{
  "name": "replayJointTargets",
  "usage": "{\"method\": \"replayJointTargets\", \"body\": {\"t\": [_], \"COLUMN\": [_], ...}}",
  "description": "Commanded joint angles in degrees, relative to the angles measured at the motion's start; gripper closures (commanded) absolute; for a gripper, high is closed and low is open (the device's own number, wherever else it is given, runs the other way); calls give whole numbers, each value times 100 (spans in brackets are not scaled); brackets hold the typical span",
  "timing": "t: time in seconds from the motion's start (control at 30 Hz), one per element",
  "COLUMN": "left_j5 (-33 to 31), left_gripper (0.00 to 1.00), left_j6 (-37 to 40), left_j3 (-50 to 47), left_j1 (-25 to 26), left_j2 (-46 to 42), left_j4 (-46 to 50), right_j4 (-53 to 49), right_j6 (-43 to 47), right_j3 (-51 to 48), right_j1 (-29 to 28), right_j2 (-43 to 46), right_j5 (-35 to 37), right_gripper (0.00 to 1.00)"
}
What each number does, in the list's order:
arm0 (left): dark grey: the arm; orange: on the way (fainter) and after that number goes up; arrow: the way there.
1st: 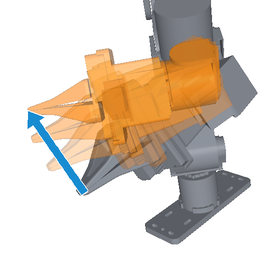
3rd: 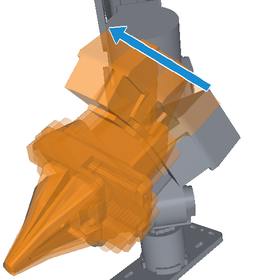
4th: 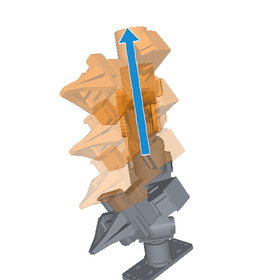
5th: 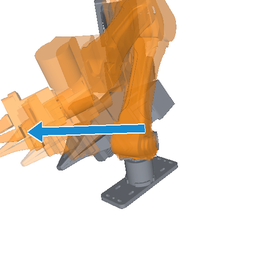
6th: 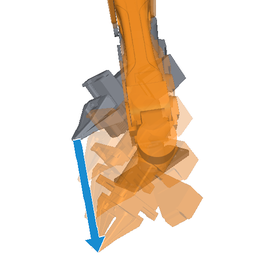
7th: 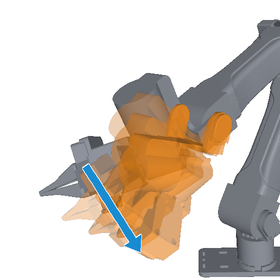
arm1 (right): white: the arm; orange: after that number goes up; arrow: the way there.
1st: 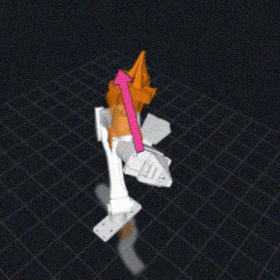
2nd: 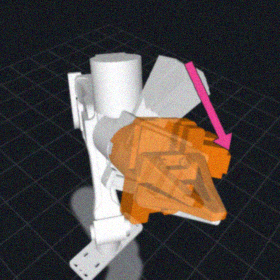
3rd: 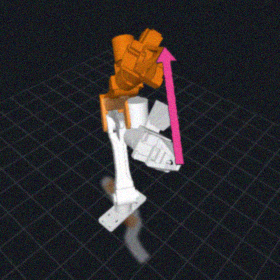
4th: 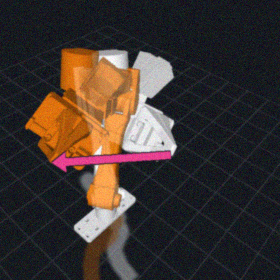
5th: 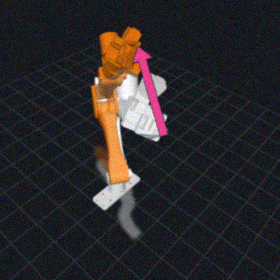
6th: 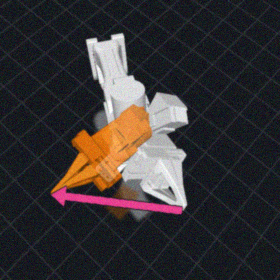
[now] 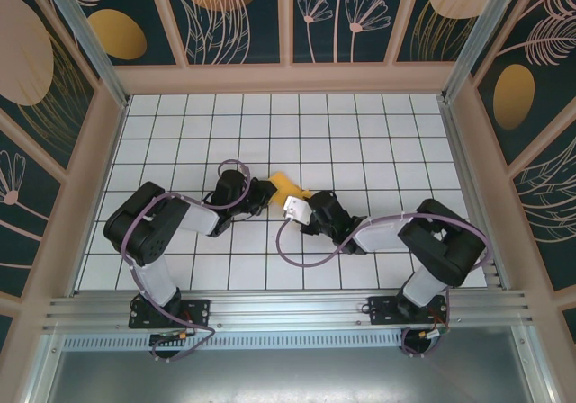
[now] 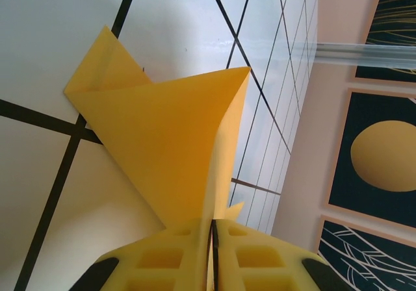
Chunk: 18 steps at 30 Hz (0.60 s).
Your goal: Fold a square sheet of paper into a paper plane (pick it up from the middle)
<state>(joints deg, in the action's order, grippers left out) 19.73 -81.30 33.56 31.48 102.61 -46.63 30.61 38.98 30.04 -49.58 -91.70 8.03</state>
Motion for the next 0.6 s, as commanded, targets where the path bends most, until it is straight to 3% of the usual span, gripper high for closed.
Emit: {"method": "replayJointTargets", "body": {"t": [0.0,0.23,0.37,0.57], "left_j5": [83,35,-19,-336], "left_gripper": [86,84,77,60], "left_j6": [-17,-2,76,536], "left_j3": [133,133,150,245], "left_j1": [-37,-46,-73,-151], "left_j2": [102,25,-159,-813], "left_j4": [14,45,129,958], "right_j4": [-9,-630,-1315,-2231], "right_j6": [68,-177,-663,-1919], "right_j3": [111,506,939,1599], "right_j1": [39,246,423,737], "right_j2": [-138,-192,-197,-357], "right_j5": [-98,-430,-774,-2022], "right_gripper": [79,100,100,100]}}
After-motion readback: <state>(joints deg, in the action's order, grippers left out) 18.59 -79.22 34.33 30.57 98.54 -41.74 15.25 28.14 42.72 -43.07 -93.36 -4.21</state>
